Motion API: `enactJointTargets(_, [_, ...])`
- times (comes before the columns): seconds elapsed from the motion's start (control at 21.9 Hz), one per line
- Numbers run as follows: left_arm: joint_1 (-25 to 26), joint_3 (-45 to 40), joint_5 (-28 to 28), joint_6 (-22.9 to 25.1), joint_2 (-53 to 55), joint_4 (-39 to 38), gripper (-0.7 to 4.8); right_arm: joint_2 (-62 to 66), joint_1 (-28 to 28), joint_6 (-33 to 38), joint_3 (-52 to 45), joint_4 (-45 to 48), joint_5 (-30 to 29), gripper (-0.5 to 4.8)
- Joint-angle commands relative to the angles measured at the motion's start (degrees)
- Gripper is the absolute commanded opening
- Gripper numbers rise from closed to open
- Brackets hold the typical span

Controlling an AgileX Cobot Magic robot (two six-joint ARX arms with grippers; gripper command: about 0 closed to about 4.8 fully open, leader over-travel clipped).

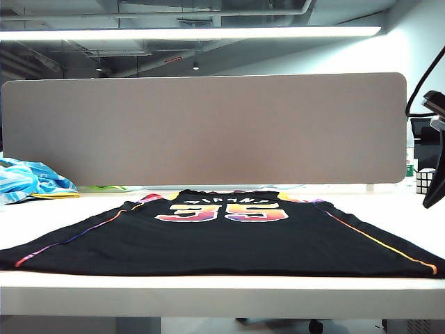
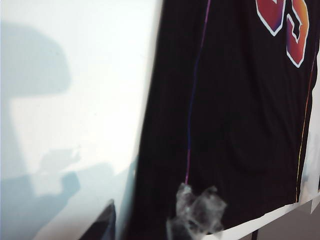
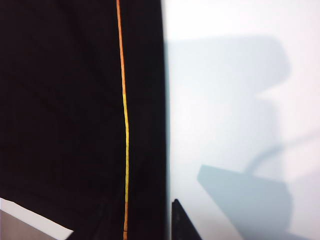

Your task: Fold the bottom side of the basketball jersey horizontally towards the center, about one-third of the way, and then fold the bottom of the basketball jersey up towards the top, creating a neat rectangle.

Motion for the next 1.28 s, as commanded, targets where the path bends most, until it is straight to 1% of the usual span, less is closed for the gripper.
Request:
enactJointTargets(0.05, [-1.29, 0.33, -1.40, 0.52, -0.24, -0.20, 1.66, -0.11, -0.02, -0.76, 0.35, -0.26, -0.33, 1.72])
enactJointTargets(0.09, [-2.93, 0.33, -2.95, 1.16, -0.24, -0.24, 1.89, -0.11, -0.02, -1.25, 0.35, -0.24, -0.31, 1.81])
enactJointTargets(0.14, [-4.33, 0.37, -4.33, 1.79, -0.24, -0.20, 1.88, -0.11, -0.02, -1.53, 0.35, -0.24, -0.28, 1.82])
enactJointTargets(0.18, [-6.82, 0.59, -7.54, 2.43, -0.22, -0.22, 1.88, -0.09, -0.02, -1.62, 0.35, -0.31, 0.20, 1.93])
enactJointTargets(0.23, [-8.22, 0.76, -9.18, 2.69, -0.24, -0.17, 1.88, -0.09, -0.02, -1.64, 0.35, -0.33, 0.52, 2.04])
enactJointTargets(0.27, [-11.32, 1.29, -12.52, 3.04, -0.22, -0.02, 1.88, -0.04, -0.02, -1.84, 0.33, -0.48, 1.18, 2.26])
enactJointTargets(0.37, [-13.55, 2.14, -14.91, 3.02, -0.22, -0.04, 1.87, 0.17, -0.02, -2.01, 0.33, -0.72, 1.11, 2.26])
enactJointTargets(0.5, [-13.60, 2.93, -15.21, 2.99, -0.22, -0.90, 1.88, 1.31, 0.00, -2.89, 0.28, -1.92, 0.52, 2.83])
enactJointTargets(0.59, [-12.85, 2.99, -15.17, 3.10, -0.22, -1.68, 1.94, 3.30, 0.07, -3.56, 0.26, -3.28, -0.63, 2.85])
enactJointTargets(0.64, [-12.70, 2.99, -15.15, 3.30, -0.20, -2.47, 2.15, 4.70, 0.04, -3.58, 0.26, -3.69, -2.29, 2.85])
enactJointTargets(0.73, [-12.70, 2.99, -15.17, 4.42, -0.17, -4.02, 2.20, 6.69, 0.11, -3.82, 0.26, -3.63, -4.50, 2.85])
enactJointTargets(0.78, [-12.72, 2.99, -15.30, 5.16, -0.09, -4.72, 2.20, 7.23, 0.22, -3.82, 0.24, -3.56, -4.68, 2.85])
enactJointTargets(1.14, [-12.79, 2.99, -14.82, 5.22, 2.60, -6.80, 2.20, 8.46, 3.17, -4.11, 0.20, -3.67, -3.89, 2.85])
enactJointTargets(1.23, [-12.79, 2.99, -12.66, 6.40, 4.98, -7.93, 2.20, 8.46, 4.66, -4.04, 0.13, -3.89, -3.32, 2.85])
enactJointTargets(1.28, [-12.79, 2.99, -12.57, 6.78, 5.68, -8.26, 2.20, 8.46, 4.87, -4.09, 0.09, -4.04, -2.89, 2.85])
